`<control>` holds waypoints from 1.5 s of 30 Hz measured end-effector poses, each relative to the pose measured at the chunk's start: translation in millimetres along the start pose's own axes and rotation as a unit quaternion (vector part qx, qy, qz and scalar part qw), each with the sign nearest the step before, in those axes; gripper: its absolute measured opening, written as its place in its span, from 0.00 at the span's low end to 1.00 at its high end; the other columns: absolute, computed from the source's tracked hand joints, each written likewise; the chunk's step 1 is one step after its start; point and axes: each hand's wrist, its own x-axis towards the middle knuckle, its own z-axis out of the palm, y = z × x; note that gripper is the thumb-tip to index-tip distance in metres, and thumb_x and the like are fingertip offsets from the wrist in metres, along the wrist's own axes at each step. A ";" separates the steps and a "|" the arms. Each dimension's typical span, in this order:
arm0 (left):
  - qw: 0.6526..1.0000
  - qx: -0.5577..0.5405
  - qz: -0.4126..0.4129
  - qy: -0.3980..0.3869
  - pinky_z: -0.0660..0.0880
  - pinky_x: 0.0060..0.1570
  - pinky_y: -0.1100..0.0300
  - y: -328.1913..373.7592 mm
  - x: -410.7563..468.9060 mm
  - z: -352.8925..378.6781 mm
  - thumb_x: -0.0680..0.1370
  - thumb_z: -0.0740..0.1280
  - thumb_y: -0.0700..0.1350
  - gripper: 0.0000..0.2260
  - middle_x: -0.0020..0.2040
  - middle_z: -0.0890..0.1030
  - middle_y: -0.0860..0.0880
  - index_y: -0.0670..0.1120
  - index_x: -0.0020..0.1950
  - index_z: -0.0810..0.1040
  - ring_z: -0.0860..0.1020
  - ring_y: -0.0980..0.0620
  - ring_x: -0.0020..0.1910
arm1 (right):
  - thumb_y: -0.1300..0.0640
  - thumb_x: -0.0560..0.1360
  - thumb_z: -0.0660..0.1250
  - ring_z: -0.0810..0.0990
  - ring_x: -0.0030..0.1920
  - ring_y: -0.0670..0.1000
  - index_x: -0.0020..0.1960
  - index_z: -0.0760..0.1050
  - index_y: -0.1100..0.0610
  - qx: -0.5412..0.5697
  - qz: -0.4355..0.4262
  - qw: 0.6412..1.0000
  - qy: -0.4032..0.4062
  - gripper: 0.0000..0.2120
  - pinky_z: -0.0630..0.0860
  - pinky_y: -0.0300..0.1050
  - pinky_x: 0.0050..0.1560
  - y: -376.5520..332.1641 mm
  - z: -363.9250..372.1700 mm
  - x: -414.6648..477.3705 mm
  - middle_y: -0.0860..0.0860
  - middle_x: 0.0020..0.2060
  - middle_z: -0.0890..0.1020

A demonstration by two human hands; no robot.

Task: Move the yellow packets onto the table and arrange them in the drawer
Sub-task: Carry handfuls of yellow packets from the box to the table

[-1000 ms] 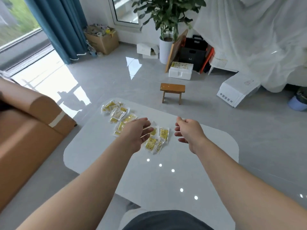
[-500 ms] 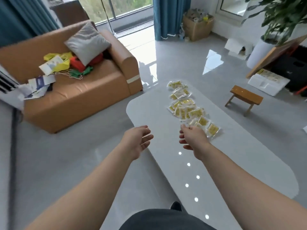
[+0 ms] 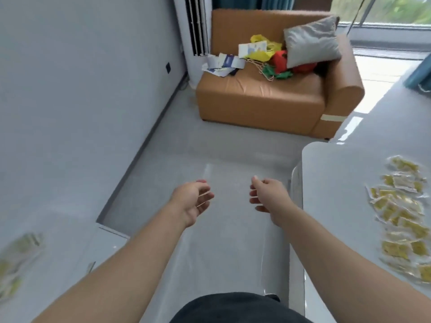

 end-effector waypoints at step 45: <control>0.794 -0.431 -0.193 0.383 0.76 0.40 0.58 -42.5 87.5 -721.3 0.80 0.68 0.39 0.06 0.49 0.79 0.46 0.42 0.57 0.79 0.81 0.49 0.43 | 0.53 0.81 0.61 0.79 0.37 0.53 0.46 0.74 0.59 -0.424 0.061 0.827 -0.364 0.10 0.75 0.45 0.38 -26.3 793.6 -60.0 0.54 0.41 0.78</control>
